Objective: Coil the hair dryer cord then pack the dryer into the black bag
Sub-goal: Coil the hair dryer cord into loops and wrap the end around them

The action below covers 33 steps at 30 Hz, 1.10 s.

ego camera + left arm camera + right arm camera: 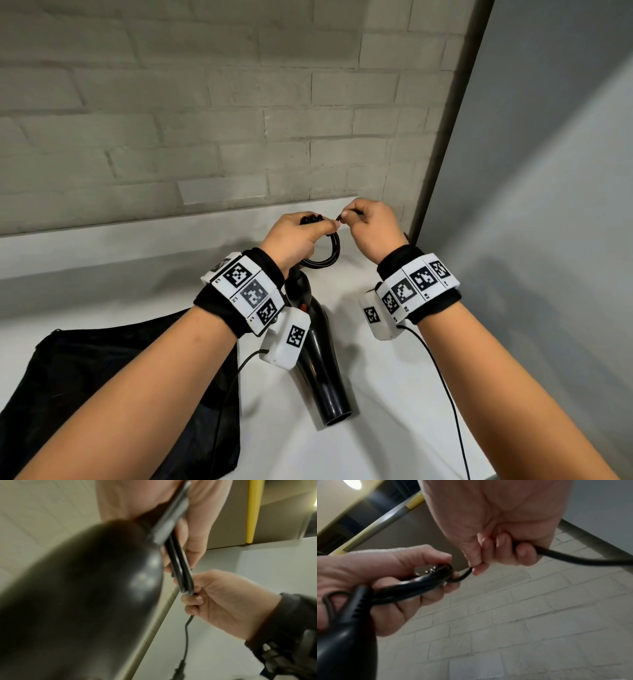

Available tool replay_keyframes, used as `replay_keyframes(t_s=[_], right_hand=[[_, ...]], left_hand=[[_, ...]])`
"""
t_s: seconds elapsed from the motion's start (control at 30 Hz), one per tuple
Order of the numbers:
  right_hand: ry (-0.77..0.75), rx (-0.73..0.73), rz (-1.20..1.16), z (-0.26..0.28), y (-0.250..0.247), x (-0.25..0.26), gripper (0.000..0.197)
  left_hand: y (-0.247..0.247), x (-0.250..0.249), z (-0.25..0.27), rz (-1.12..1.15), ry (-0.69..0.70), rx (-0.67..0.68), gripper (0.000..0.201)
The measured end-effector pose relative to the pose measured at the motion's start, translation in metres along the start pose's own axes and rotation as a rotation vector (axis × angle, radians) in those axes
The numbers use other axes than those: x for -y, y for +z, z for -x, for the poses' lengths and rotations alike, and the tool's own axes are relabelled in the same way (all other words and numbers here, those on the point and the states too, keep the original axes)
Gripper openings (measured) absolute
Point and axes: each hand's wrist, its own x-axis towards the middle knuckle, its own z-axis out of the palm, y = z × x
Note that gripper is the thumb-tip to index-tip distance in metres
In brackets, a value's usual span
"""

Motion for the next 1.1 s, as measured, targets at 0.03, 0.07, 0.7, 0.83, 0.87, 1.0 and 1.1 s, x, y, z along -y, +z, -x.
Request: replay_keyframes(t_s=[0.03,0.07,0.7,0.83,0.87,1.0,1.1], right_hand=[[-0.021,-0.018,0.017,0.001,-0.002,0.003,0.016],[-0.037,-0.034,0.027,0.002,-0.003,0.005,0.016],[-0.134,-0.214,-0.062,0.031,0.006,0.006,0.013],[-0.181,-0.244,-0.122,0.043,0.013,0.008,0.017],[-0.192,-0.248,-0.134,0.045,0.014,0.008,0.019],[-0.22,-0.235,-0.122,0.049,0.015,0.007,0.022],[-0.232,-0.223,-0.111,0.053,0.019,0.003,0.023]], left_hand=[[0.001,0.0,0.0,-0.02,0.007,-0.021,0.013],[0.001,0.001,-0.001,-0.038,0.011,-0.033,0.01],[0.004,-0.001,-0.001,0.03,-0.001,-0.124,0.028],[0.007,-0.001,0.001,0.088,0.001,-0.141,0.031],[0.007,-0.001,0.002,0.092,0.001,-0.135,0.03],[0.006,-0.002,0.004,0.075,0.012,-0.126,0.027],[0.007,-0.002,0.004,0.088,0.014,-0.11,0.022]])
